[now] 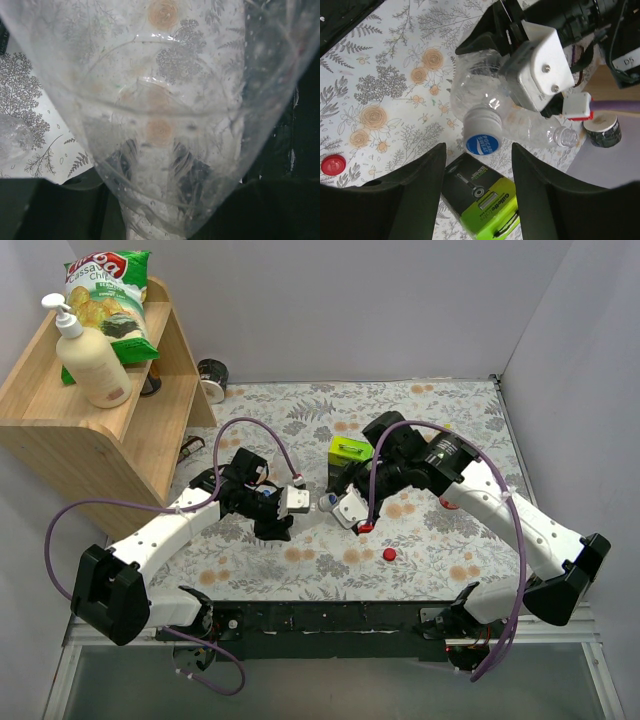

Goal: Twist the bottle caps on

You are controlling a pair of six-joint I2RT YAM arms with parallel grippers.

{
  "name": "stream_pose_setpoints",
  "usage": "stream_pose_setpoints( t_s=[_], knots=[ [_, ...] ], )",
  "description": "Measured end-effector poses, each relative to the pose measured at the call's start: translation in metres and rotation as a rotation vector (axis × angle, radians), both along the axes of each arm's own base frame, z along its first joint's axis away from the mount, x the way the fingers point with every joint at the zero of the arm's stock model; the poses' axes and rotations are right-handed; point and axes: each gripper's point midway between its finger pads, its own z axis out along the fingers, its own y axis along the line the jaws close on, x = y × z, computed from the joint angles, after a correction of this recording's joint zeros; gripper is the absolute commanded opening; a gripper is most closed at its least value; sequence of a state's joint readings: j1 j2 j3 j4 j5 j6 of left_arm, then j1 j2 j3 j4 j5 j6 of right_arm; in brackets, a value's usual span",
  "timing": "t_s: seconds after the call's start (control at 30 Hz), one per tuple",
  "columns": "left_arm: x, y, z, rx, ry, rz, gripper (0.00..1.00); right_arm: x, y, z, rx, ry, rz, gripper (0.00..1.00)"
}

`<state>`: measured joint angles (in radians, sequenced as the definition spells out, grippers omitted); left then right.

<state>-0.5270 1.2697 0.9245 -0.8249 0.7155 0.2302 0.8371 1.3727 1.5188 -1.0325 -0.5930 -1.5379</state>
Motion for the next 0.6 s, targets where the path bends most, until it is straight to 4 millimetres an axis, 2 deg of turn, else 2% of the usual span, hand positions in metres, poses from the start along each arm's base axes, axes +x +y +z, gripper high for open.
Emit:
stream_pose_setpoints(
  t_s=[0.1,0.4,0.6],
  knots=[
    [0.0014,-0.0008,0.0005,-0.003,-0.006,0.002,0.00,-0.0071,0.0011,-0.0032,-0.004,-0.004,0.031,0.59],
    [0.0027,-0.0043,0.0018,-0.011,-0.021,-0.007,0.00,-0.0088,0.0034,-0.0049,0.000,-0.018,0.054,0.49],
    [0.0030,-0.0039,0.0011,-0.004,-0.025,-0.007,0.00,-0.0062,0.0060,-0.0049,0.006,-0.037,0.058,0.28]
  ],
)
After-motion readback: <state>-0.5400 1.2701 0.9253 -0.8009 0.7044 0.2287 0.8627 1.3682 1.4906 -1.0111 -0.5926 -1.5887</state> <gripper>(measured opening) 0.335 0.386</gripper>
